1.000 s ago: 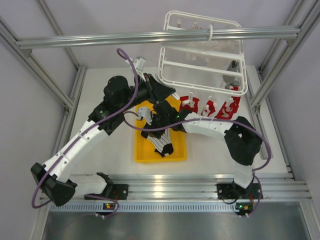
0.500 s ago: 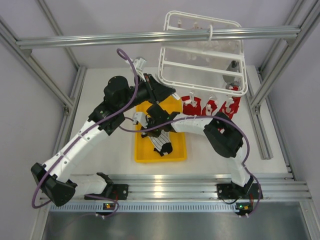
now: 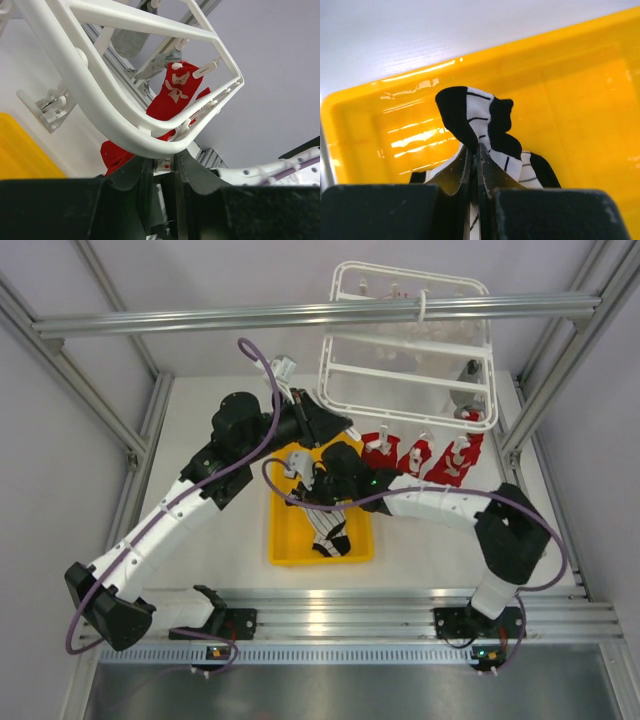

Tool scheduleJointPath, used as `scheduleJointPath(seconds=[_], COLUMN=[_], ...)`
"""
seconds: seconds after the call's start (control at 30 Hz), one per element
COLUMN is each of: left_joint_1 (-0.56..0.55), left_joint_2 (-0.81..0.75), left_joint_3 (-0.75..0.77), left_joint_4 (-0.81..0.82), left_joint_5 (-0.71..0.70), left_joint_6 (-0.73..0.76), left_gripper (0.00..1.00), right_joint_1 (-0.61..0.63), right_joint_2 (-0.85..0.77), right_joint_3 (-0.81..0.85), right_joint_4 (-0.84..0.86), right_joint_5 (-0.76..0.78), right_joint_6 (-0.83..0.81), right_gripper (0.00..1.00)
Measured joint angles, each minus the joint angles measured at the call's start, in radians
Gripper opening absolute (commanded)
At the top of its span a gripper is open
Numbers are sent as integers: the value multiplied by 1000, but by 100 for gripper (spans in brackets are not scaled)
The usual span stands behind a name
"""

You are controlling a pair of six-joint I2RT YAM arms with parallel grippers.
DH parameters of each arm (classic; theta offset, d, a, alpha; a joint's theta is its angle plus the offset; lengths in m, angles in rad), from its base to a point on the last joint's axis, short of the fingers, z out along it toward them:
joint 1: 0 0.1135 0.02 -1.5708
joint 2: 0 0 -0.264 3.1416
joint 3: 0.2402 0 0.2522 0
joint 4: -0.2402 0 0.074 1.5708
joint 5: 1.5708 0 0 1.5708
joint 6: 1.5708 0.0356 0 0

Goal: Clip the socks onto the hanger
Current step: Pick up the sock from the bin, then clamp the sock onto the hanger.

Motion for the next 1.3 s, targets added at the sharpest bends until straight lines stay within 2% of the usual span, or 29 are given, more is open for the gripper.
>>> scheduleJointPath(seconds=[0.17, 0.47, 0.6, 0.73, 1.0, 1.3], left_joint_1=[0, 0, 0, 0, 1, 1], left_joint_2=[1, 2, 3, 3, 10, 18], left_joint_3=[-5, -5, -5, -6, -14, -14], left_joint_4=[5, 6, 8, 8, 17, 14], left_joint_5=[0, 0, 0, 5, 35, 52], left_joint_6=[-12, -18, -22, -25, -25, -16], left_gripper=[0, 0, 0, 0, 0, 0], right_joint_1=[0, 3, 29, 61, 101, 101], right_joint_2=[-224, -428, -615, -757, -850, -899], right_joint_3=[-143, -340, -418, -428, -428, -428], right_joint_4=[71, 93, 94, 103, 99, 75], right_joint_5=[-18, 0, 105, 238, 447, 510], right_joint_6=[34, 33, 1, -64, -211, -260], right_gripper=[0, 0, 0, 0, 0, 0])
